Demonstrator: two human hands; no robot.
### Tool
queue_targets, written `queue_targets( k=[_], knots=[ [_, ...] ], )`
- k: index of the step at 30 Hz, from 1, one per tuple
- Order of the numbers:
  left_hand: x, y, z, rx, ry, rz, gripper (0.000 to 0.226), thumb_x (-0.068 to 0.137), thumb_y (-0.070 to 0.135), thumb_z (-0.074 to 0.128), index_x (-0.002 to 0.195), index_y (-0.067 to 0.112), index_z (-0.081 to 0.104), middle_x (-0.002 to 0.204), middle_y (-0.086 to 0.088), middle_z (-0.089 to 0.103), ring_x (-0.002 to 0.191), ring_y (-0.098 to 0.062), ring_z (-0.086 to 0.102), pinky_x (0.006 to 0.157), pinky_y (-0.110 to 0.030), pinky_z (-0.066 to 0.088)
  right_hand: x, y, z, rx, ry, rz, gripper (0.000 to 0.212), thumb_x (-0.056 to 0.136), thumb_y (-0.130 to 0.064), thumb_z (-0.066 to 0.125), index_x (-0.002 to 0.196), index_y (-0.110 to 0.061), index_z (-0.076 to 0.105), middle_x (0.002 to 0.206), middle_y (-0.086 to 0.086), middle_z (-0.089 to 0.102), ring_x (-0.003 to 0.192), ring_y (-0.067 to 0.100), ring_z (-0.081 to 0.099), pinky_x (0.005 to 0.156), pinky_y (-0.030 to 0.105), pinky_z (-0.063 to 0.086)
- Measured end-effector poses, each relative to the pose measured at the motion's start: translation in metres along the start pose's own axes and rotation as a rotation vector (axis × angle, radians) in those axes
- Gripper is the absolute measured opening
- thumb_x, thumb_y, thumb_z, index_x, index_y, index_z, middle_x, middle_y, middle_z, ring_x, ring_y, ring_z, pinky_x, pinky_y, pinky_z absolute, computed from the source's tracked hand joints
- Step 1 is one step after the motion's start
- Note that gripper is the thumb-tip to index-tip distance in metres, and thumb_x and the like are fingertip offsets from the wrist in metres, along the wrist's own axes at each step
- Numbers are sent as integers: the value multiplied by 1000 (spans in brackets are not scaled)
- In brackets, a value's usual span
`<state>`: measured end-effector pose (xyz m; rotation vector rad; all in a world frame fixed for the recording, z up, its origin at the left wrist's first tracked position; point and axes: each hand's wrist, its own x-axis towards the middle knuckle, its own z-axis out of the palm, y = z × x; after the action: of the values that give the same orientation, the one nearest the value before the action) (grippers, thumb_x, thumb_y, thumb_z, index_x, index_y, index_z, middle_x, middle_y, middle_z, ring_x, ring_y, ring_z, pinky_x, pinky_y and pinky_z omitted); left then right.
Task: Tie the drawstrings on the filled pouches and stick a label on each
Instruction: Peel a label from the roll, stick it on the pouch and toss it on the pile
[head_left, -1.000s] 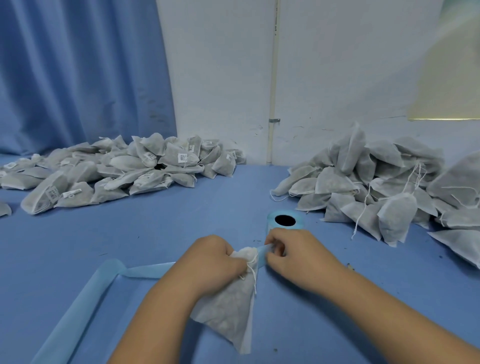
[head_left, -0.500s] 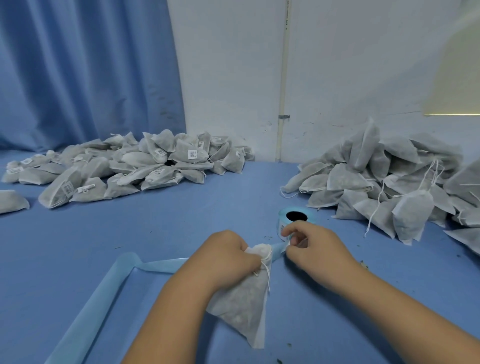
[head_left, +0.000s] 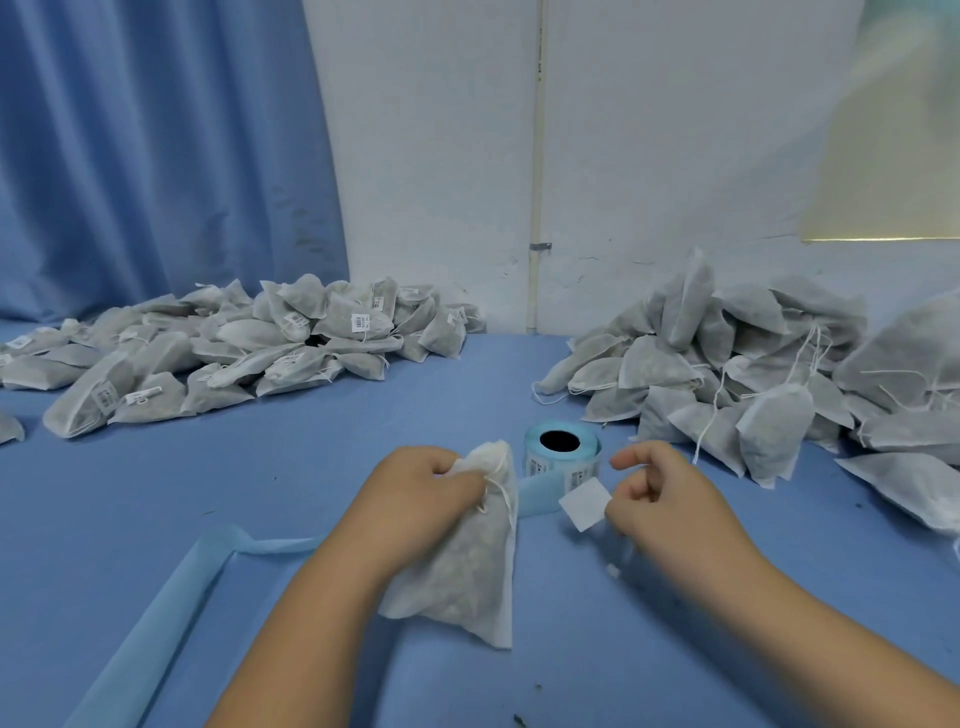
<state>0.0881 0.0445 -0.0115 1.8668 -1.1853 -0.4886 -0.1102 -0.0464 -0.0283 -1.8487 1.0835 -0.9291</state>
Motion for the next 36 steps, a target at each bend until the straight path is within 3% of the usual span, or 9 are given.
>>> queue_targets(
  k=[2,5,9,12,15,17,24,33,36],
  knots=[
    [-6,9,3,-219,-44,-20,24,69,33,66,64,13,55,64,0,46,60,-15,43,62,-30,33,-12,0,-12,33,19,-93,35,77,-2,60,95,-31,53,66,-15,61,53,2,49,52,15,39],
    [-17,23,15,-367,-273,-117,15,62,36,66,66,22,63,66,-3,58,59,-19,55,61,-29,42,-31,-4,-30,113,97,-252,40,76,2,61,94,-34,56,71,-14,60,57,5,49,53,13,40],
    [-32,33,43,-175,-550,-140,17,60,39,68,65,24,63,68,0,61,63,-18,57,65,-30,43,-52,-3,-46,62,194,-486,40,80,-7,63,98,-41,55,83,-13,60,71,8,55,63,14,44],
    [-37,35,57,-109,-604,-121,22,61,43,68,70,23,63,72,-1,59,68,-19,54,70,-33,40,-61,2,-46,-152,220,-694,35,76,-16,56,104,-38,52,86,-15,56,77,4,55,69,12,42],
    [-40,37,63,-177,-654,-152,14,65,34,67,64,21,61,66,-2,57,59,-18,52,62,-27,40,-64,7,-41,-291,155,-815,32,79,-18,50,110,-25,51,84,-13,54,77,-1,48,69,12,41],
    [-41,37,65,-232,-687,-171,11,66,28,66,59,20,61,65,-2,58,58,-17,53,58,-25,40,-62,10,-39,-342,110,-849,33,80,-15,49,112,-21,51,83,-7,56,76,3,48,68,16,42],
    [-40,35,62,-419,-790,-179,4,70,14,62,68,15,65,78,-8,62,72,-21,57,74,-34,42,-62,14,-39,-429,51,-893,34,81,-13,49,114,-20,51,85,-2,58,75,15,56,61,33,49],
    [-32,29,58,-636,-884,-192,32,58,10,64,88,7,73,90,-15,67,92,-30,61,86,-37,49,-65,14,-39,-458,-59,-910,44,75,-1,60,114,-19,56,82,-4,55,71,15,50,58,33,46],
    [-32,29,57,-674,-930,-196,31,59,9,61,89,6,72,88,-15,67,85,-28,64,80,-34,52,-65,14,-40,-464,-81,-924,50,75,1,62,118,-22,52,84,-4,57,72,16,52,59,35,48]
  ],
)
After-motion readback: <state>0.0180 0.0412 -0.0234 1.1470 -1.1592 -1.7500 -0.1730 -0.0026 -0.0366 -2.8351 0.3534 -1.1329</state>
